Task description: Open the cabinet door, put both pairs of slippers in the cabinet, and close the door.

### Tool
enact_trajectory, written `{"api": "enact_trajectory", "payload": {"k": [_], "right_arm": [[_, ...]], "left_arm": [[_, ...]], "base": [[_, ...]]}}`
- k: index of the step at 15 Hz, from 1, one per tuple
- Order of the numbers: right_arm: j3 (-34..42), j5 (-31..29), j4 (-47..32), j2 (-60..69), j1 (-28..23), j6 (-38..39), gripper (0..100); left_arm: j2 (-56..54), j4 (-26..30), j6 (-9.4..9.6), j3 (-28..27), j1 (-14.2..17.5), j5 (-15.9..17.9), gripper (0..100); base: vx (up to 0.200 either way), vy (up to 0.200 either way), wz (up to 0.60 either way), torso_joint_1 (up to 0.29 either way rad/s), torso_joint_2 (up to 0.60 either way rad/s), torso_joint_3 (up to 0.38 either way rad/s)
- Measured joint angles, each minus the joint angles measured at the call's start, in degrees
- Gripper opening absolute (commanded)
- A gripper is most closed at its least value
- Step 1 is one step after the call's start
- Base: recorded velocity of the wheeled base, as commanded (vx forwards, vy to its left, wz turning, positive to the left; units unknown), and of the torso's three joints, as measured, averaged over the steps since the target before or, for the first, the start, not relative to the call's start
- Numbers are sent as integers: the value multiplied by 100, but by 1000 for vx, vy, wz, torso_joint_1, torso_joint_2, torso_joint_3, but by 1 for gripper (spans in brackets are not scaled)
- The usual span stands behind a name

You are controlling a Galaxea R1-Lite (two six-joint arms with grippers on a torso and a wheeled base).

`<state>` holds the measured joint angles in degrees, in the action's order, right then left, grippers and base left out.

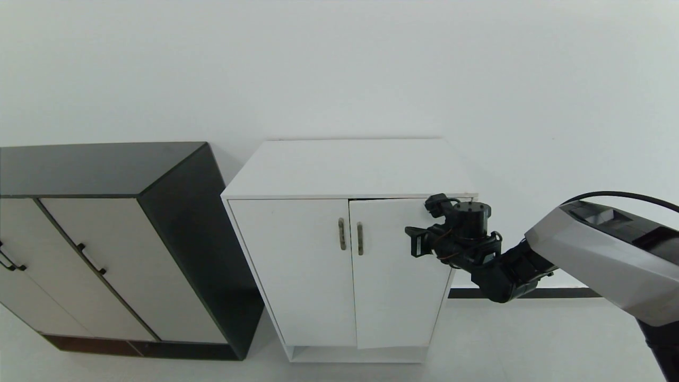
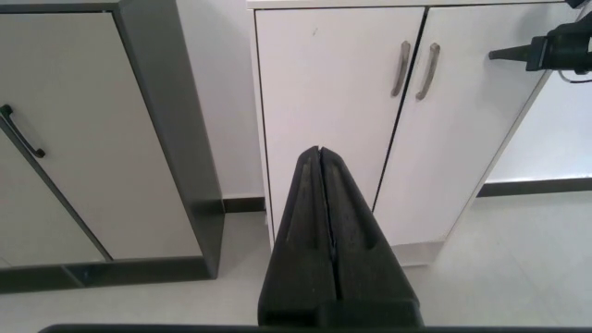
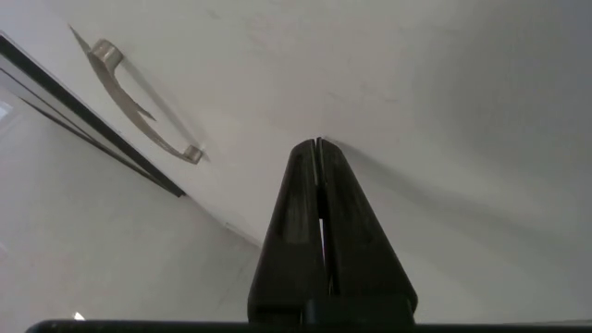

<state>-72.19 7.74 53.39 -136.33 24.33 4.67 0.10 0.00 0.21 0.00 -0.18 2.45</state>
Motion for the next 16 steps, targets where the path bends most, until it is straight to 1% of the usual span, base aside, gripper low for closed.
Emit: {"api": "enact_trajectory", "payload": {"k": [16], "right_arm": [[-335, -11, -121, -201, -135, -10, 0]], "left_arm": [[0, 0, -2, 0, 2, 0, 0]], "base": [[0, 0, 0, 0, 0, 0]]}}
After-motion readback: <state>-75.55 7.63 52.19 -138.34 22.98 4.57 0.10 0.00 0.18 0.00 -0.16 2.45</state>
